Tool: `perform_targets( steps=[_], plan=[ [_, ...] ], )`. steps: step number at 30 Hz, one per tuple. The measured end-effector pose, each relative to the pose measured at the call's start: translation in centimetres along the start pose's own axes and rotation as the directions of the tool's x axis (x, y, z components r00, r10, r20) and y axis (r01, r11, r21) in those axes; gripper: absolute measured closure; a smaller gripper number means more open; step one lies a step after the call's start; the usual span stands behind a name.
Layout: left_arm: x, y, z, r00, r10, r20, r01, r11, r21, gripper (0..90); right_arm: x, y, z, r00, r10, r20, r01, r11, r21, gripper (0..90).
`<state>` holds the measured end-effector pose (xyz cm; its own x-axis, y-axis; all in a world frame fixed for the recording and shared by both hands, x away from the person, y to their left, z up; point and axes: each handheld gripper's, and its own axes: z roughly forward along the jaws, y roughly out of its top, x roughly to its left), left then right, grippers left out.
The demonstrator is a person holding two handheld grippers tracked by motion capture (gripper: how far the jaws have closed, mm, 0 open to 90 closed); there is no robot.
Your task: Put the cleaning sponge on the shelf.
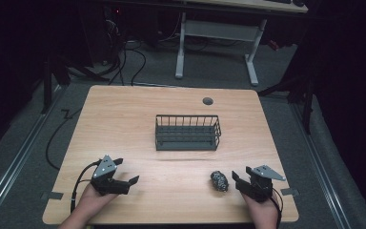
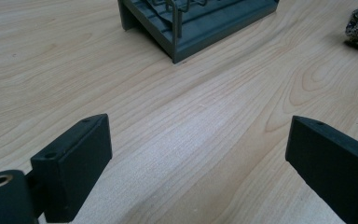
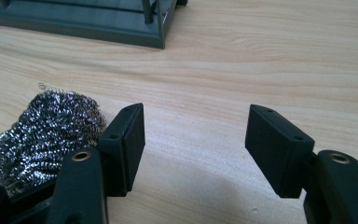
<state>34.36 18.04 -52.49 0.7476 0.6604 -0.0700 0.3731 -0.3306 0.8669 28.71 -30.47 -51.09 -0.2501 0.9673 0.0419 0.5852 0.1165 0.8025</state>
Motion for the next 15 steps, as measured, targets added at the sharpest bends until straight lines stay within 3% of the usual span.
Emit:
perform_targets(
  steps=[15],
  plan=[
    [0.04,0.11,0.46,1.0000,0.008,0.005,-0.008,0.9999,0.012,7.9,-0.51,-0.33,0.15,0.9999,0.015,0.006,-0.015,1.000,-0.001,37.3]
  ],
)
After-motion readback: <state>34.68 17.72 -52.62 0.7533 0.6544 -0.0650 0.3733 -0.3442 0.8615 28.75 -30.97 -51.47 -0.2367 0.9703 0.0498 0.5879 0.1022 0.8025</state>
